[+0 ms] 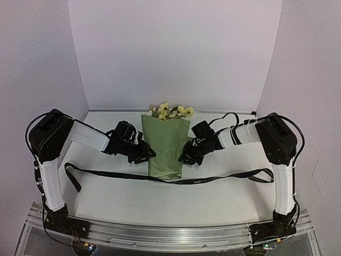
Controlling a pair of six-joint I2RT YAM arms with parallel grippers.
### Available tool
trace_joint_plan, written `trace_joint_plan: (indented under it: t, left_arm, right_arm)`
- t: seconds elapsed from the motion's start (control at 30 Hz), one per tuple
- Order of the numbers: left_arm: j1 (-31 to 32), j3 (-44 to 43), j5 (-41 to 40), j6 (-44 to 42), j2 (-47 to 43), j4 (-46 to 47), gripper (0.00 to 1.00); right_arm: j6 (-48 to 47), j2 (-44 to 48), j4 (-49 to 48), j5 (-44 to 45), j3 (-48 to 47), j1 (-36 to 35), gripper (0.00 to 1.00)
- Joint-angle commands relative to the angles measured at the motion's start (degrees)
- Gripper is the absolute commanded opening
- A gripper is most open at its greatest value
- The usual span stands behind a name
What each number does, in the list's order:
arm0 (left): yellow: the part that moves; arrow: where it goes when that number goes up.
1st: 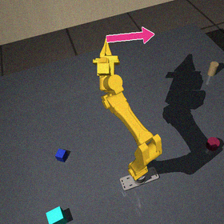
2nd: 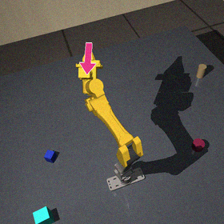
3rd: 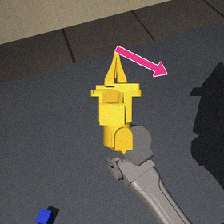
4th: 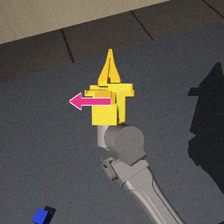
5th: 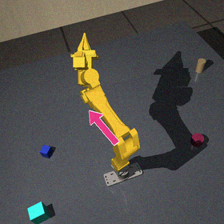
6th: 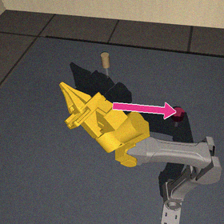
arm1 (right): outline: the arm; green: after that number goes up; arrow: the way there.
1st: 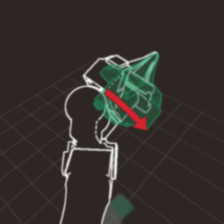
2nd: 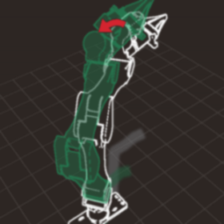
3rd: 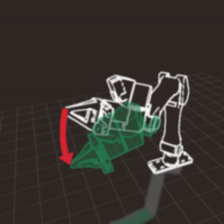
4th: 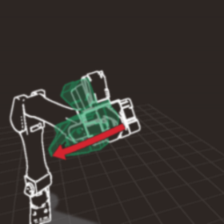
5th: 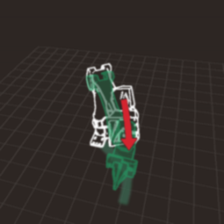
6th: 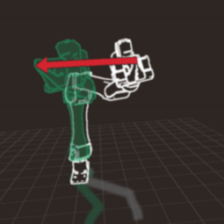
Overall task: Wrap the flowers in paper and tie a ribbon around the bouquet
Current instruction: Pick up the folded bouquet from the center of the board.
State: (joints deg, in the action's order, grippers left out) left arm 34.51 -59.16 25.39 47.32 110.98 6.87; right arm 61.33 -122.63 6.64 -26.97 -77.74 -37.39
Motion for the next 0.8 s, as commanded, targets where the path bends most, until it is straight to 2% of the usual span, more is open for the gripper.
trace_joint_plan:
  t: [0.0,0.1,0.43,0.77]
  left_arm:
    - [0.1,-6.0,1.3,-1.3,3.2,-0.9,0.41]
    - [0.1,-9.0,1.9,-1.9,4.9,-3.1,0.36]
    - [0.0,-14.6,5.3,-0.2,5.0,-11.0,0.26]
    - [0.2,-13.4,8.1,2.6,2.3,-12.7,0.2]
  right_arm:
    - [1.1,-2.5,-0.2,-0.6,-4.1,0.1,0.07]
    - [1.4,-2.8,1.3,-1.0,-6.0,0.7,0.0]
    - [4.0,1.8,8.9,-1.7,-7.0,1.9,0.0]
    - [9.2,5.5,9.3,-3.6,-4.2,1.2,0.0]
